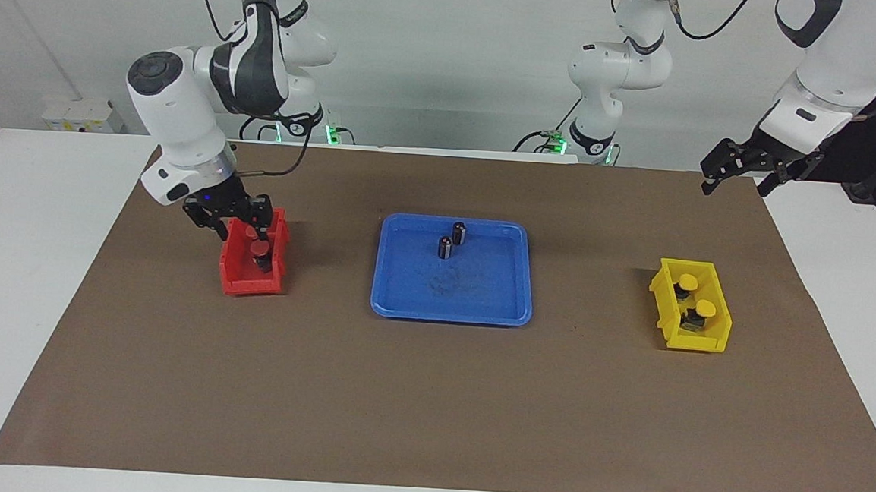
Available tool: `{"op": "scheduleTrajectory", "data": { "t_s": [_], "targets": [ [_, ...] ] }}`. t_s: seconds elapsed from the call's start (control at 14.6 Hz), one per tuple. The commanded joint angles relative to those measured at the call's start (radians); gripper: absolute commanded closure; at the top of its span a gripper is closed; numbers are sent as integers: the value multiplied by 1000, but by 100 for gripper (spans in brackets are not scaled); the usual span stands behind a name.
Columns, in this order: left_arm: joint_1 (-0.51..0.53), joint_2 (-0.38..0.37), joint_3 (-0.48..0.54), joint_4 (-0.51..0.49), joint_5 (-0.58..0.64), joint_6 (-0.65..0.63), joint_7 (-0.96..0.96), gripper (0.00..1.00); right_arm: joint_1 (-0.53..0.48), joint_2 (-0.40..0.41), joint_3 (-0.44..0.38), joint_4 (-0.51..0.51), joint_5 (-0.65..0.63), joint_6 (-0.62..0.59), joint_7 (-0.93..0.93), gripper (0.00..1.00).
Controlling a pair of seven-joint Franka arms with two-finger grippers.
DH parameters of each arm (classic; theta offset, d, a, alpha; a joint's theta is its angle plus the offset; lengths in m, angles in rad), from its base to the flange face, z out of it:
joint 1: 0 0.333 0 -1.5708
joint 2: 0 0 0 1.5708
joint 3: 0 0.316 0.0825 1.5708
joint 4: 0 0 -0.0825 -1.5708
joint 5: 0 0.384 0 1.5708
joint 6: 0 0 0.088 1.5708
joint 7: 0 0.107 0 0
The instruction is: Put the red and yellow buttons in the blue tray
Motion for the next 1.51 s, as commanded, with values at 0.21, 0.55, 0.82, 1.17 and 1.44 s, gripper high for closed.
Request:
{"op": "scheduleTrajectory", "data": {
  "t_s": [0.21, 0.55, 0.82, 1.17, 1.44],
  "targets": [
    [3, -25, 3, -28, -13, 9, -3, 0, -9, 6, 3, -120, 22, 139, -5, 31],
    [-3, -25, 3, -28, -13, 10, 0, 0, -6, -2, 3, -168, 22, 179, -9, 33],
    [11, -27, 5, -30, -9, 1, 0, 0, -16, -4, 3, -174, 22, 172, -41, 33],
    [11, -28, 5, -33, -7, -23, -6, 0, -16, -13, 3, -201, 22, 179, -48, 34],
    [8, -30, 3, -33, -7, -25, -12, 0, -16, -17, 3, -215, 22, 193, -69, 45]
  ]
}}
